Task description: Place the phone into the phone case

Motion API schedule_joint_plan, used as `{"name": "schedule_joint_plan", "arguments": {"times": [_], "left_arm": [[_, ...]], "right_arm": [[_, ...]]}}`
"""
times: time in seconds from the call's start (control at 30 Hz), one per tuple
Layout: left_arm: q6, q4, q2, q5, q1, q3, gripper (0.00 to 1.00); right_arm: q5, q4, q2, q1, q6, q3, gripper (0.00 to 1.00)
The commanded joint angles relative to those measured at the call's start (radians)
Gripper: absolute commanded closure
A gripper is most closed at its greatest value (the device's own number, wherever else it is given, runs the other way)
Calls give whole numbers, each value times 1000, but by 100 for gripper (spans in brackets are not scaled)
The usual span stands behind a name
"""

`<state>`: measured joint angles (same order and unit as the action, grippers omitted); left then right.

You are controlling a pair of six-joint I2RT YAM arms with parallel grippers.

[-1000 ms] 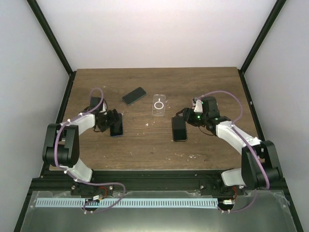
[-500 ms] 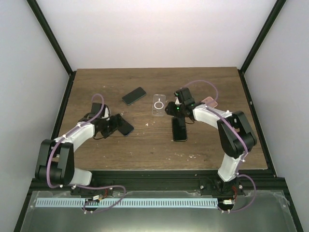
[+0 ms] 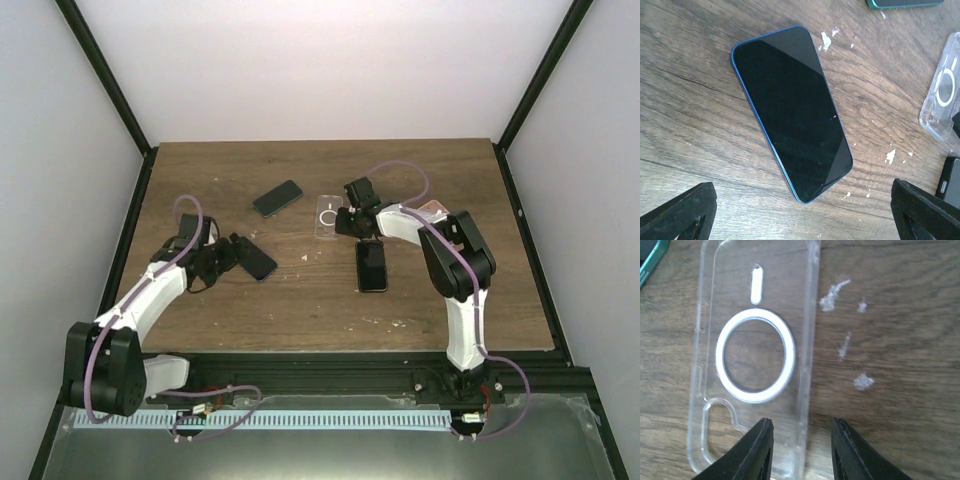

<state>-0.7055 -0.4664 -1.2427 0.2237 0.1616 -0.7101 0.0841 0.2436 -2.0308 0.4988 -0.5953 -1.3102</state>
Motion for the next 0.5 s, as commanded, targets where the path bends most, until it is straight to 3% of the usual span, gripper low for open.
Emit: {"name": "schedule_joint_plan", "arguments": {"times": [0.0,0.23,0.47], "left_arm": [[-33,-25,43,-37,-9,18,5],[-78,-52,64,-58,-17,11,9],[-129,-78,44,-67,-19,-23,10]], "right_arm": [[-32,51,-58,23,1,-79,68],[-54,115,-64,52,17,-79,90],[-88,132,65,80,4,52,98]]}}
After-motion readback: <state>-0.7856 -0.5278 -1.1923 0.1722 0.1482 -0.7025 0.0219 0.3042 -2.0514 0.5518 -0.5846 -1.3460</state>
